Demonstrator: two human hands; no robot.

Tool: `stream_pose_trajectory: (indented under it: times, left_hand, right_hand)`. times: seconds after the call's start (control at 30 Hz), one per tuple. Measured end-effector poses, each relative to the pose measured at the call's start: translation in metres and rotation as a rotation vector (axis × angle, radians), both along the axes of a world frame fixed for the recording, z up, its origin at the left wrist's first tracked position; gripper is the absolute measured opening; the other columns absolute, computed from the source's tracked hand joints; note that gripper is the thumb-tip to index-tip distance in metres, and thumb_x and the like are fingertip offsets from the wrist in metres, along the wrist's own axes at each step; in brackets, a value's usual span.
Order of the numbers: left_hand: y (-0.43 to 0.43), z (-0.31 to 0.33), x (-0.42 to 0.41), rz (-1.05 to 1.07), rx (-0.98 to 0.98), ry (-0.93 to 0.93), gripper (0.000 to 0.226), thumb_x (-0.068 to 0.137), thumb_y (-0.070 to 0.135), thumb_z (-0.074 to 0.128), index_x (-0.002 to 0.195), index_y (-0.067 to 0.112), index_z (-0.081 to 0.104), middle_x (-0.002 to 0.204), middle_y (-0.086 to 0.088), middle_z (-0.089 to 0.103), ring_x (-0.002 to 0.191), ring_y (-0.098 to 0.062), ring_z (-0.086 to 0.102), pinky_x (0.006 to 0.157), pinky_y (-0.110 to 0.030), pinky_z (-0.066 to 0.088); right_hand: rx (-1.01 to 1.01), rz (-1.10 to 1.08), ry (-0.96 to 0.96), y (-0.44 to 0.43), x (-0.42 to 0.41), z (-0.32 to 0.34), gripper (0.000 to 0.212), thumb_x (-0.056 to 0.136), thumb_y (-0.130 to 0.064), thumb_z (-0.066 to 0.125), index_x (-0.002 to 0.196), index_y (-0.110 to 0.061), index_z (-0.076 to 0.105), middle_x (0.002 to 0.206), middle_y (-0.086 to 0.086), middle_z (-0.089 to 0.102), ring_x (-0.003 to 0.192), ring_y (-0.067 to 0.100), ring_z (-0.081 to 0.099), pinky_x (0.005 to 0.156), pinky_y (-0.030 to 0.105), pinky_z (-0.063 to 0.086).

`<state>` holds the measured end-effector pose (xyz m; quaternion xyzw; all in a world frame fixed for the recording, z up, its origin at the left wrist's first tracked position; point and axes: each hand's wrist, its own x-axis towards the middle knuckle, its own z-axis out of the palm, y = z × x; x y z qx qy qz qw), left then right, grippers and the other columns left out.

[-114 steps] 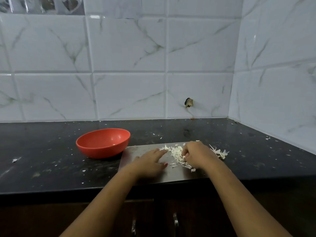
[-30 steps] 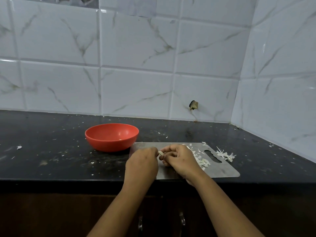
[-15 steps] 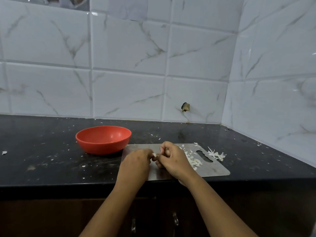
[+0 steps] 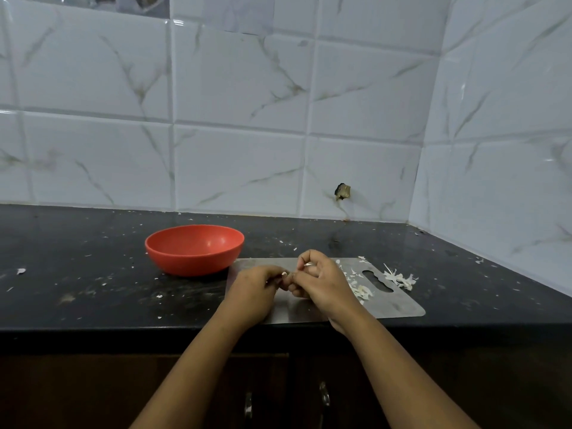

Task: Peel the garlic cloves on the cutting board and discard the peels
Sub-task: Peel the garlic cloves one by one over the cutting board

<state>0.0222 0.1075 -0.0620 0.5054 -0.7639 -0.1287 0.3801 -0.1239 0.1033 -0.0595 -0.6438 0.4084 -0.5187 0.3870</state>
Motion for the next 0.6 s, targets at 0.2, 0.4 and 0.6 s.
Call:
stream_pose_trajectory:
  times: [0.2,0.4,0.6]
  left_hand:
    - [-0.0014,0.0007,0.0009,0.068,0.007,0.153,0.014,0.094,0.017,0.058,0.091,0.016,0.072,0.075,0.015,0.063,0.066,0.014,0.053,0.063,-0.003,0.038]
    - [-0.0035,-0.0006,-0.0004,0.098,0.010,0.147,0.012,0.091,0.019,0.063,0.086,0.021,0.073,0.079,0.012,0.067,0.066,0.006,0.054,0.060,-0.004,0.037]
    - [-0.0026,-0.0026,-0.0024,0.155,-0.031,0.117,0.010,0.088,0.019,0.066,0.083,0.021,0.075,0.082,0.007,0.070,0.077,-0.008,0.061,0.075,-0.022,0.048]
  right_hand:
    - [0.046,-0.060,-0.092,-0.0035,-0.0005,0.0004,0.021,0.096,0.000,0.046,0.087,-0.006,0.063,0.074,0.012,0.069,0.061,0.011,0.061,0.057,0.018,0.049]
    - [-0.015,-0.118,0.056,-0.0057,-0.0033,-0.0042,0.014,0.088,-0.009,0.067,0.076,-0.015,0.072,0.061,-0.002,0.062,0.057,0.007,0.050,0.057,0.020,0.041]
    - [-0.024,-0.148,0.136,-0.0054,-0.0018,-0.0038,0.019,0.089,-0.010,0.064,0.073,-0.014,0.071,0.070,0.004,0.067,0.061,0.008,0.054,0.059,0.022,0.043]
